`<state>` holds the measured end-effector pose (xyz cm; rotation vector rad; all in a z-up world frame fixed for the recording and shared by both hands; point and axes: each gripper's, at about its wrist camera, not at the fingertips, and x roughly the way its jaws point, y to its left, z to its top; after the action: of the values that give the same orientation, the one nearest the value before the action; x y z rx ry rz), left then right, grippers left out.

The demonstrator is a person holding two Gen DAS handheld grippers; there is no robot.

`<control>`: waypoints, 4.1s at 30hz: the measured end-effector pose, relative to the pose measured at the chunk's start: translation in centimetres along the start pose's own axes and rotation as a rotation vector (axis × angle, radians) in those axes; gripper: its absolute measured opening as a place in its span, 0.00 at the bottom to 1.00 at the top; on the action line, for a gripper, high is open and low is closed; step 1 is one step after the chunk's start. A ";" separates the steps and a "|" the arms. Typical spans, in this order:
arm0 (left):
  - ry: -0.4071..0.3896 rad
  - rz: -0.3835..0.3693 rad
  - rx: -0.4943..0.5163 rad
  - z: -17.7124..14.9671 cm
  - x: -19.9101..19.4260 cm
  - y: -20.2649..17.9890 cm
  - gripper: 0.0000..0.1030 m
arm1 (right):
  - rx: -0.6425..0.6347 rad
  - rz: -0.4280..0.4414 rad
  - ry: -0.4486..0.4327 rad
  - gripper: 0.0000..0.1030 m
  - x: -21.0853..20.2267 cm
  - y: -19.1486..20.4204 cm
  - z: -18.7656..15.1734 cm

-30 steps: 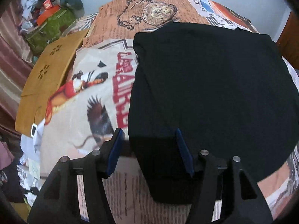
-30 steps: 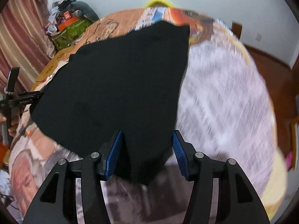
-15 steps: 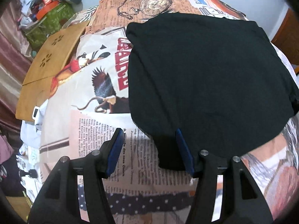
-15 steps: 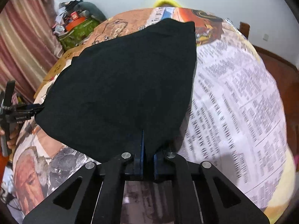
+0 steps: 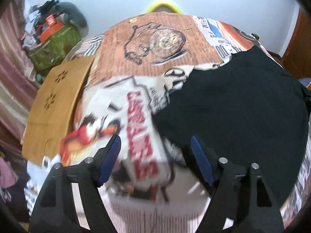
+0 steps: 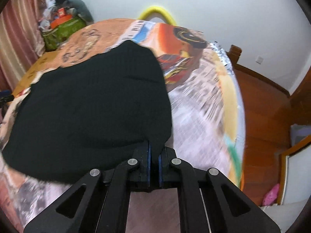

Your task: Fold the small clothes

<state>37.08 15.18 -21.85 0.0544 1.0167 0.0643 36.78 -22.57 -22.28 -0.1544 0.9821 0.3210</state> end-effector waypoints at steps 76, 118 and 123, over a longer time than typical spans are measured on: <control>0.155 -0.344 -0.150 -15.1 -6.5 -5.2 0.58 | 0.175 0.313 0.093 0.54 -4.5 10.4 -12.5; 0.099 -0.364 -0.210 7.1 0.6 -4.6 0.14 | 0.118 0.279 -0.177 0.09 -2.5 6.1 5.1; 0.159 -0.332 -0.208 8.8 6.5 -4.9 0.14 | 0.132 0.266 -0.124 0.09 1.1 5.3 7.2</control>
<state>48.13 10.66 -23.14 -0.3133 1.1609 -0.1302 41.25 -15.40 -19.19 0.1160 0.8978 0.5016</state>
